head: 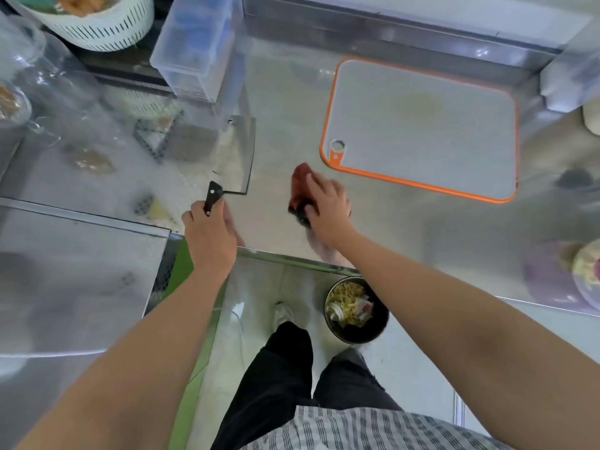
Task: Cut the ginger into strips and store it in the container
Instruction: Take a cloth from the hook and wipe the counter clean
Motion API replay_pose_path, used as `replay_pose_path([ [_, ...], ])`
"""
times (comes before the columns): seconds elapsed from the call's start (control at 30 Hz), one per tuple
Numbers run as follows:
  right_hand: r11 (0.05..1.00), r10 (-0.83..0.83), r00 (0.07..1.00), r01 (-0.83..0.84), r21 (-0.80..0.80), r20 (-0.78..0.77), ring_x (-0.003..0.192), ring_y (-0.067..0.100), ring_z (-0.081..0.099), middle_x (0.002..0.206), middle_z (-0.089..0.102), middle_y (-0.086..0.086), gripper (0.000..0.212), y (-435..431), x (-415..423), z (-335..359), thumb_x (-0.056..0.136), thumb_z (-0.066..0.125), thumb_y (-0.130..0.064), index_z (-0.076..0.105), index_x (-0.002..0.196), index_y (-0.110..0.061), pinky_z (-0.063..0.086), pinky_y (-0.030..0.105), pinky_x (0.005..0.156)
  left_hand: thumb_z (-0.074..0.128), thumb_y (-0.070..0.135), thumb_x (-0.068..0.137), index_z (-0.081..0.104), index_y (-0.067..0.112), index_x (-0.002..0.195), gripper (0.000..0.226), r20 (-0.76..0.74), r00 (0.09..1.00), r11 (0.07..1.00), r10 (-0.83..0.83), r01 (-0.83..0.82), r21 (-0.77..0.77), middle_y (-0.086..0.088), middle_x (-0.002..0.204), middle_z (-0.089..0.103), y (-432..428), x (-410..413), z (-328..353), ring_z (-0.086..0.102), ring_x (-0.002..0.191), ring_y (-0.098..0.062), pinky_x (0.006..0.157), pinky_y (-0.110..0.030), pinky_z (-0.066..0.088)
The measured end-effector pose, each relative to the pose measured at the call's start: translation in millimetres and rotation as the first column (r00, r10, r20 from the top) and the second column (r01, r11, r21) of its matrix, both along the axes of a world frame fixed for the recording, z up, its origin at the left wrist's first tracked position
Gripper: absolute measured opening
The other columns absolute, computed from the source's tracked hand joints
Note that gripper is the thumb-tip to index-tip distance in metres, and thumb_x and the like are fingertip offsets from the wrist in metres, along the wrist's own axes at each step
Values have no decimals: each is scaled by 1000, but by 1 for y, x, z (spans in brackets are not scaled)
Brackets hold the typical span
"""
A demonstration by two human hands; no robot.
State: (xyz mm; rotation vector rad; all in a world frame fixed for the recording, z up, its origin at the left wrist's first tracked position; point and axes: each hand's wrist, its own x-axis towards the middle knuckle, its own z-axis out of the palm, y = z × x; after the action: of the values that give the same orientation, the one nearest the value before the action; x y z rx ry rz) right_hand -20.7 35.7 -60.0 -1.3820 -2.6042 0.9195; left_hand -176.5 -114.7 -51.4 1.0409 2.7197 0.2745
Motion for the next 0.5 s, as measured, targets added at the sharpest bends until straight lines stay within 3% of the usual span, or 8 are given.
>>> replay_pose_path([
  [0.13,907,418,903,-420,-6,-99,127,27,30,147,40,-6,63,-34,4,-10,80,56,-6,48,139,-25,21,34,99,51,10,92,54,11,130,38,-42,999,1000,-2,2,-10,-19,147,32,3,4,2,29,132,-38,103,-48,33],
  [0.23,879,462,870,-475,-39,-175,115,22,38,127,57,-6,52,-38,27,-7,72,57,0,67,117,-24,26,31,92,53,11,91,60,11,116,25,-92,995,997,-49,55,60,-19,145,34,8,18,6,31,131,-38,104,-48,32],
  [0.33,847,520,849,-526,-69,-96,101,19,46,104,63,-5,31,-28,65,7,67,61,-2,75,87,-20,39,40,86,58,8,85,61,11,110,25,-51,969,967,-243,246,66,-19,142,37,17,41,6,31,131,-39,102,-51,35],
  [0.4,910,386,917,-396,-118,-101,92,19,50,91,64,-3,25,-16,97,12,63,54,-4,74,72,-18,44,43,82,58,8,84,60,13,115,31,-3,934,932,-358,358,50,-18,142,38,25,60,6,31,131,-37,103,-48,34],
  [0.47,990,-20,980,-9,-140,-200,90,20,55,88,64,1,31,0,126,16,64,49,-1,73,74,-17,47,39,84,57,11,87,55,16,125,38,21,893,893,-449,449,23,-15,146,34,32,78,6,28,134,-35,106,-45,32],
  [0.5,971,-233,943,211,-112,-239,93,22,56,93,63,4,35,10,137,16,68,49,3,74,82,-16,46,35,88,56,13,89,50,17,131,43,30,872,872,-489,489,9,-14,149,31,35,87,5,26,136,-34,108,-44,30],
])
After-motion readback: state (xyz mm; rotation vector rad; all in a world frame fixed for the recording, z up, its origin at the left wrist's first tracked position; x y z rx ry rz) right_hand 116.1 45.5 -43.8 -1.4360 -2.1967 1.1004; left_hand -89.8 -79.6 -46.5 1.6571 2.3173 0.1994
